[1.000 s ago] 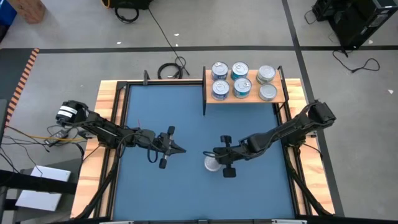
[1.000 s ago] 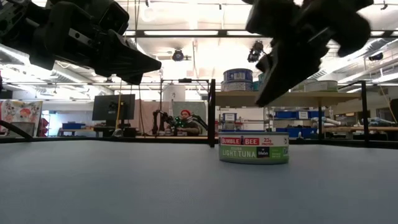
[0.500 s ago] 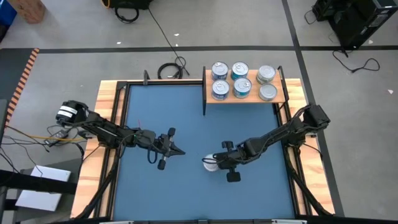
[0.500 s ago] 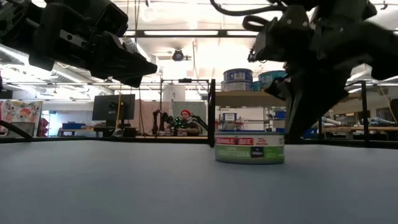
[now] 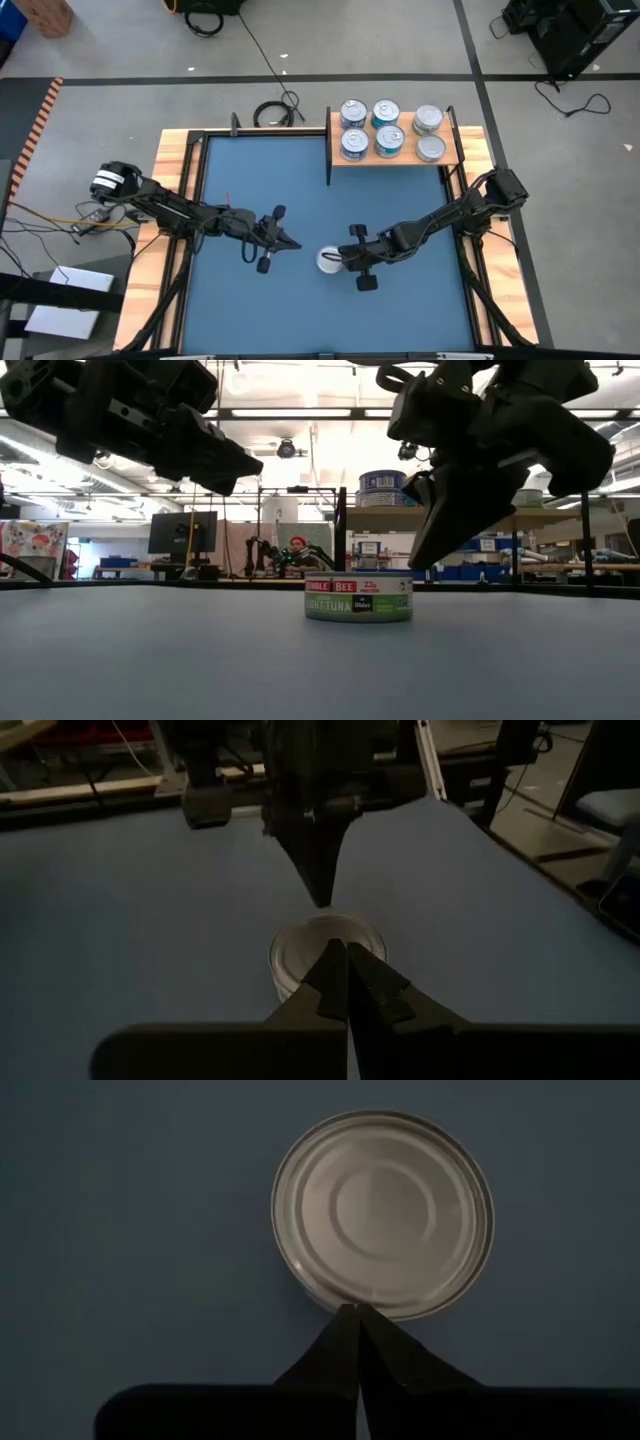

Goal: Stack canned seafood by type on shelf
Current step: Stack the green tuna can on top of the green tuna can on the shelf

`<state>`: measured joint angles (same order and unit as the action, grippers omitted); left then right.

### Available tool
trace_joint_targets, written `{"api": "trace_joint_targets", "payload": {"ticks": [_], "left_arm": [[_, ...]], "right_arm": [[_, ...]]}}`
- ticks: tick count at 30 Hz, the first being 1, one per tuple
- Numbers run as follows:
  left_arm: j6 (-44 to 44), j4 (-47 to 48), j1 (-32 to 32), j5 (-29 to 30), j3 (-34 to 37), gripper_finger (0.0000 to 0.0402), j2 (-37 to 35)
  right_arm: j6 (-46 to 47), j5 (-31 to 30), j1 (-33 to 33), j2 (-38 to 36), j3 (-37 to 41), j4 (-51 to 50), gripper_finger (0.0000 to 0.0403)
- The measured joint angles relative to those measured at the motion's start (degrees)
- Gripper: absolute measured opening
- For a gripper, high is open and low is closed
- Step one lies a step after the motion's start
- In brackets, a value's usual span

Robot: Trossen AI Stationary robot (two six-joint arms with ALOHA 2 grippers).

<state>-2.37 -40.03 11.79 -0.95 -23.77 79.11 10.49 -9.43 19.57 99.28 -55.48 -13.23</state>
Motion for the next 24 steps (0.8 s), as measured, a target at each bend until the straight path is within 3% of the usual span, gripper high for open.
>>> {"api": "trace_joint_targets", "payload": {"ticks": [7, 24], "left_arm": [[-0.24, -0.48, 0.54, 0.26, -0.46, 0.0001, 0.86], [-0.37, -1.29, 0.7, 1.6, -0.48, 0.0001, 1.22]], "right_arm": [[-0.11, 4.93, 1.17, -0.17, 0.0, -3.24, 0.0011], [-2.95, 2.71, 0.2, 3.76, 0.0, 4.99, 0.0007]]}}
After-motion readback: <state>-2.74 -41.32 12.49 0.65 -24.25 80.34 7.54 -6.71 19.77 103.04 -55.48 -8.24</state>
